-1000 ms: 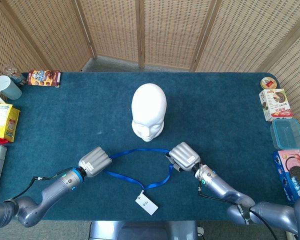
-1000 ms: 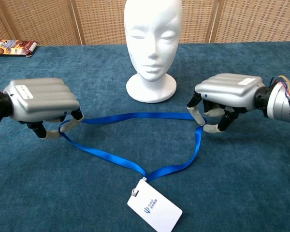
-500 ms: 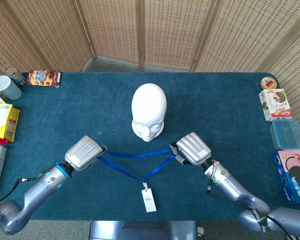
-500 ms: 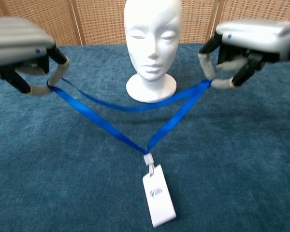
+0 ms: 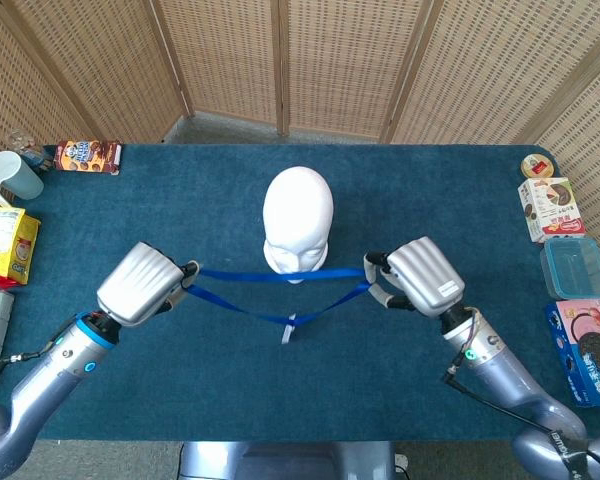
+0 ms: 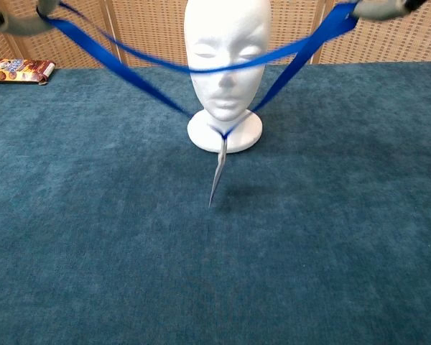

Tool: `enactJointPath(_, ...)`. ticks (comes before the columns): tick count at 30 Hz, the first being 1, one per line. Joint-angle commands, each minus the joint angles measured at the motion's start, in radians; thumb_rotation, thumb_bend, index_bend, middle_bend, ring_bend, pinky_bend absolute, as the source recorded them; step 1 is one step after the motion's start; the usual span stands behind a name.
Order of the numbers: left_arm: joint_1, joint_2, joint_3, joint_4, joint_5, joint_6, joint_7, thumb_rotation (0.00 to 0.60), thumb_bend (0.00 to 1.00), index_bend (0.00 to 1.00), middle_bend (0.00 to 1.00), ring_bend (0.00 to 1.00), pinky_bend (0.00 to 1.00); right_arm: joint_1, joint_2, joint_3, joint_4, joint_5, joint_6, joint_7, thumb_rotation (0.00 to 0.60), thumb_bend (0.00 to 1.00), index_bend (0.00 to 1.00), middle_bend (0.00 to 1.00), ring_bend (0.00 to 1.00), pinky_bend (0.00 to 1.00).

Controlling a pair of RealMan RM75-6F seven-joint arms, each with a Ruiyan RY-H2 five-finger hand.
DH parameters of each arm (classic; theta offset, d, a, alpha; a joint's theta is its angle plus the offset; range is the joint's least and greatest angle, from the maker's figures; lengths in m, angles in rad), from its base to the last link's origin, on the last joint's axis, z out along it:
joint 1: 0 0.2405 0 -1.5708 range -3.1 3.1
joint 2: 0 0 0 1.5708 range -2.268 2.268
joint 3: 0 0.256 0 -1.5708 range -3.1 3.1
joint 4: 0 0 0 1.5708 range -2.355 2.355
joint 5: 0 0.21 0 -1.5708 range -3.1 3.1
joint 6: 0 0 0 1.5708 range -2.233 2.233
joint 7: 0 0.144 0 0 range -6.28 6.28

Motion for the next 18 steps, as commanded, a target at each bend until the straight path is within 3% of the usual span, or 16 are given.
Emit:
enactJointPath(1, 0.006, 0.042, -0.032, -0.038, -0.015, 0.015, 0.003, 0.600, 0.38, 0.63, 1.00, 1.00, 1.00, -0.002, 0.041, 0.031, -0.027, 0.012, 0.008, 0.025, 0.600, 0.46, 0.74, 1.00, 1.00, 1.00)
enactJointPath(9, 0.001, 0.086, -0.095, -0.082, -0.058, 0.034, 0.017, 0.600, 0.38, 0.63, 1.00, 1.00, 1.00, 0.022, 0.107, 0.094, -0.048, 0.061, -0.012, 0.064, 0.600, 0.46, 0.74, 1.00, 1.00, 1.00)
enactJointPath(18, -0.027, 0.077, -0.151, -0.086, -0.123, 0.029, 0.050, 0.600, 0.38, 0.63, 1.00, 1.00, 1.00, 0.060, 0.105, 0.129, -0.008, 0.113, -0.047, 0.078, 0.600, 0.46, 0.74, 1.00, 1.00, 1.00)
